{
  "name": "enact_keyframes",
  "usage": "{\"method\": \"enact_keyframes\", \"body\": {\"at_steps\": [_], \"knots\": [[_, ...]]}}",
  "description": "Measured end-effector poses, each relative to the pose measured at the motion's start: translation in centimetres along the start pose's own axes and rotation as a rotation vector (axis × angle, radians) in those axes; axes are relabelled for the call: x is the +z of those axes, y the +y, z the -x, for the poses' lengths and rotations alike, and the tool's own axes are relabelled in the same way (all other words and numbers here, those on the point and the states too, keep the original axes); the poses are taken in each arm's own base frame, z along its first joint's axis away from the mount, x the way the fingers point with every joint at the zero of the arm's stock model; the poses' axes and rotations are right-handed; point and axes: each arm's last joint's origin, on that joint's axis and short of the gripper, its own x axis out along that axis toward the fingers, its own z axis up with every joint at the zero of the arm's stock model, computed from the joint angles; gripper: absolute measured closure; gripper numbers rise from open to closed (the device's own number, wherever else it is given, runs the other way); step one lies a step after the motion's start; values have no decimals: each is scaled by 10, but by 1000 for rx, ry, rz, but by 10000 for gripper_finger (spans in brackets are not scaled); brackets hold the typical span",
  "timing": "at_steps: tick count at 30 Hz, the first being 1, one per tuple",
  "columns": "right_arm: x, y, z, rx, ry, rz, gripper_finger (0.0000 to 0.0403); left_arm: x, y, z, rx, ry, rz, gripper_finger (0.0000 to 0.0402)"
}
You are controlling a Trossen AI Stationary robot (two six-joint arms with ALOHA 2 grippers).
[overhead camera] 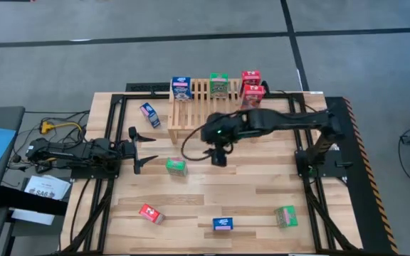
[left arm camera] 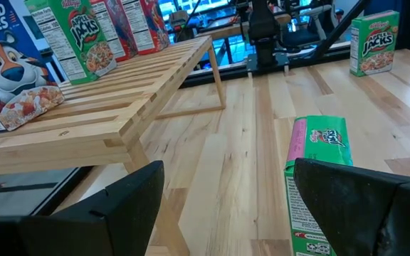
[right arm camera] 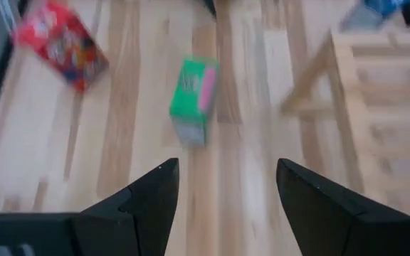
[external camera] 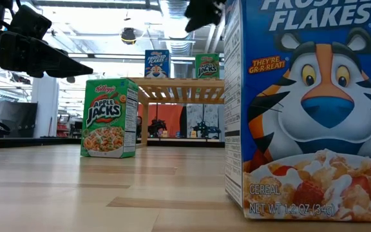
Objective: Stack cereal on shelf
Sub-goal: Put the top green cereal box on the shelf aligned with the other green cereal box
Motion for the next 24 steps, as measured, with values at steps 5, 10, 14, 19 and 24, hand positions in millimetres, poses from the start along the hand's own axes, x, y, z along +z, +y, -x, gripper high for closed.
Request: {"method": "enact_keyframes", "body": {"at_steps": [5, 10, 14, 19, 24], "knots": [[5, 6, -29, 12, -34, -28, 142, 0, 0, 0, 0, 0, 0, 97], [4, 14, -53, 25, -39, -37, 142, 0, 0, 0, 0, 1, 0, 97], [7, 23, -70, 21, -91, -18, 142, -1, 0, 0, -3, 8, -3, 97], [6, 30, -82, 21, -97, -8, 142, -1, -1, -1, -5, 16, -6, 97], [0, 32, -94, 11, -59, 0, 142, -2, -1, -2, -9, 31, -12, 97]]}}
